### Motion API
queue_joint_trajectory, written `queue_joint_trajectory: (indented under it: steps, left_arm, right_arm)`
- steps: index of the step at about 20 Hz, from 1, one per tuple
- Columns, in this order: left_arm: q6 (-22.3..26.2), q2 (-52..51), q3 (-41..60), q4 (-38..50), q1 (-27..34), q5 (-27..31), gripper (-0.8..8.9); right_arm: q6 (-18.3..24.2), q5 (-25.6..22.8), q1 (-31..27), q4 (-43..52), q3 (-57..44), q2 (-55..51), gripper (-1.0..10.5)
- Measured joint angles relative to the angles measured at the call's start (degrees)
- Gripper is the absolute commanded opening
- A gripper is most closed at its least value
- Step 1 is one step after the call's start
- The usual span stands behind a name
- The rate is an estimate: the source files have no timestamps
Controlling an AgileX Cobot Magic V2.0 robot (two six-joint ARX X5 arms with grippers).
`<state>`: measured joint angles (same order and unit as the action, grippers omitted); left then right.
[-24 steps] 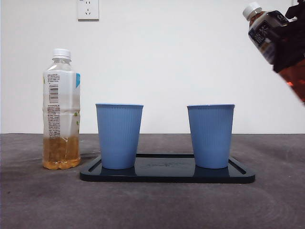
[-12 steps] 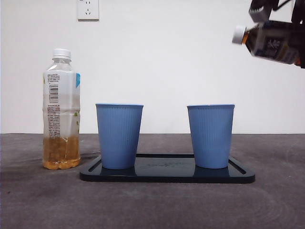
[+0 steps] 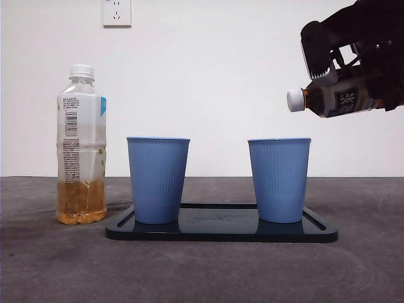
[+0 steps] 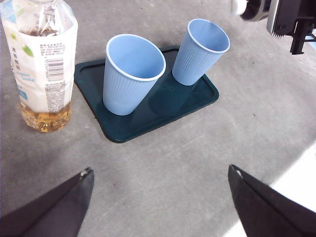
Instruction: Pour the drink into the cup
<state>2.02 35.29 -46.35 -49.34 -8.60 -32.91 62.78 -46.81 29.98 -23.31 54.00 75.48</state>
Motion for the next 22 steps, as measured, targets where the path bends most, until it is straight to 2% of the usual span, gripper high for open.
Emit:
queue_joint_trajectory:
  steps: [9, 22]
  left_arm:
    - [0.0, 0.0, 0.0, 0.0, 0.0, 0.0, 4.38]
    - [0.0, 0.0, 0.0, 0.0, 0.0, 0.0, 4.38]
  right_arm:
    - [4.5, -1.4, 1.8, 0.4, 0.0, 1.6, 1.4]
    - [4.3, -1.6, 1.8, 0.4, 0.0, 1.6, 1.4]
